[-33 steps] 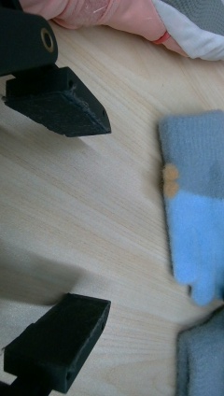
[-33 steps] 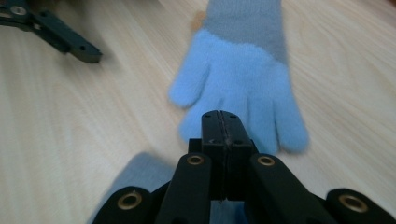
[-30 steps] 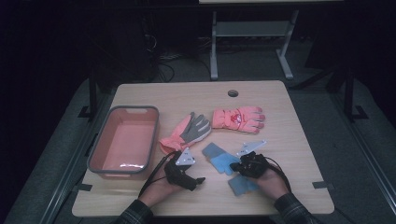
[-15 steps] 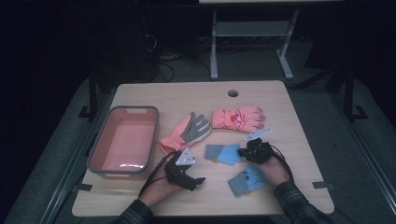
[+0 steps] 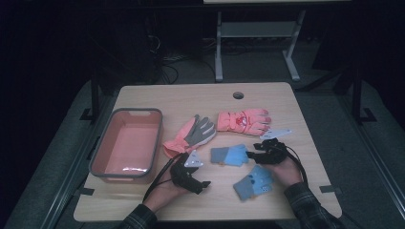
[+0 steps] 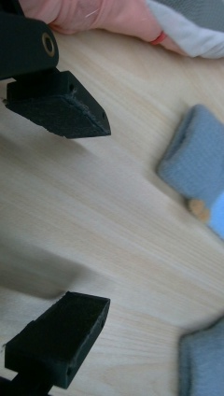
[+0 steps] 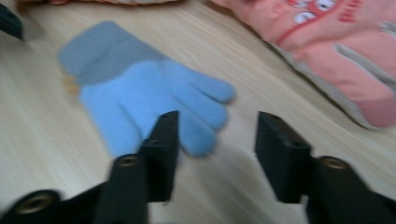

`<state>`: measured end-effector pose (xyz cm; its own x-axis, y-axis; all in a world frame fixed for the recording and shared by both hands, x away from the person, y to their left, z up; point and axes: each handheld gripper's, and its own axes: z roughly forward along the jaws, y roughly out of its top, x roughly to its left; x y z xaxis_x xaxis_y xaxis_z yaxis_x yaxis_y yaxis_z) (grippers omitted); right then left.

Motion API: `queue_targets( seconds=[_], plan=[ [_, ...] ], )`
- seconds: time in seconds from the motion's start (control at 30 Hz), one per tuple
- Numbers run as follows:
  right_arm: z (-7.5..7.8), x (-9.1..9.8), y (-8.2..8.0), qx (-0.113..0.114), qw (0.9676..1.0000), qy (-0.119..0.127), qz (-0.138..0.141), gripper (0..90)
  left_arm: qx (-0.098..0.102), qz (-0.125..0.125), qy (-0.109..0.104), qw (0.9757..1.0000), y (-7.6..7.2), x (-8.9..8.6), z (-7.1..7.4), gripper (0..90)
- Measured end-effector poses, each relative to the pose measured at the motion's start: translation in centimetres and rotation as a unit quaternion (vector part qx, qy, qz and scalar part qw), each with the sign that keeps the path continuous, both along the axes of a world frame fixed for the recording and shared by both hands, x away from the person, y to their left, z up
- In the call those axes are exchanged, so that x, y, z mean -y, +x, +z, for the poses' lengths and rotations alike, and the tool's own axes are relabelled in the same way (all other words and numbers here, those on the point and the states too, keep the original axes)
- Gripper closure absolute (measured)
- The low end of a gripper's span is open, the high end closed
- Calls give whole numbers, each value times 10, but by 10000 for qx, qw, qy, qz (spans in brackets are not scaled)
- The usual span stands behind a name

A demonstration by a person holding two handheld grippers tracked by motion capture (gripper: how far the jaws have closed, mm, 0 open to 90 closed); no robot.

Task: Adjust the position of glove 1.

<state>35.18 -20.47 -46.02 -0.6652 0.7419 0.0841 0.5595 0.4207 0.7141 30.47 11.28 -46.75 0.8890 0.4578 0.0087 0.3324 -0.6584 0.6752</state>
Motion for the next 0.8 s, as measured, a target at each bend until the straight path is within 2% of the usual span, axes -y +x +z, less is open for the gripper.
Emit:
queue_targets(
  seconds=[0.03, 0.17, 0.27, 0.37, 0.53, 0.8],
  plan=[
    [-1, 5, -1, 104, 9999, -15, -76, 413, -15, 23, -55, 10000, 0, 1, 0, 139],
    [-3, 18, 0, 171, 9993, -90, -310, 315, -117, -49, 30, 9999, 6, 7, 3, 139],
    [-6, 30, 3, 172, 9987, -66, -468, 249, -72, -130, 80, 9999, 10, 12, 6, 139],
    [-11, 42, 5, 159, 9976, -134, -659, 230, 0, -181, 131, 9998, 16, 20, 9, 138],
    [-21, 58, 10, 164, 9958, -173, -883, 200, 20, -295, 21, 9996, 26, 31, 16, 139],
    [-23, 61, 13, 251, 9950, -169, -948, 185, 27, -350, -64, 9994, 43, 42, 21, 158]
  ],
)
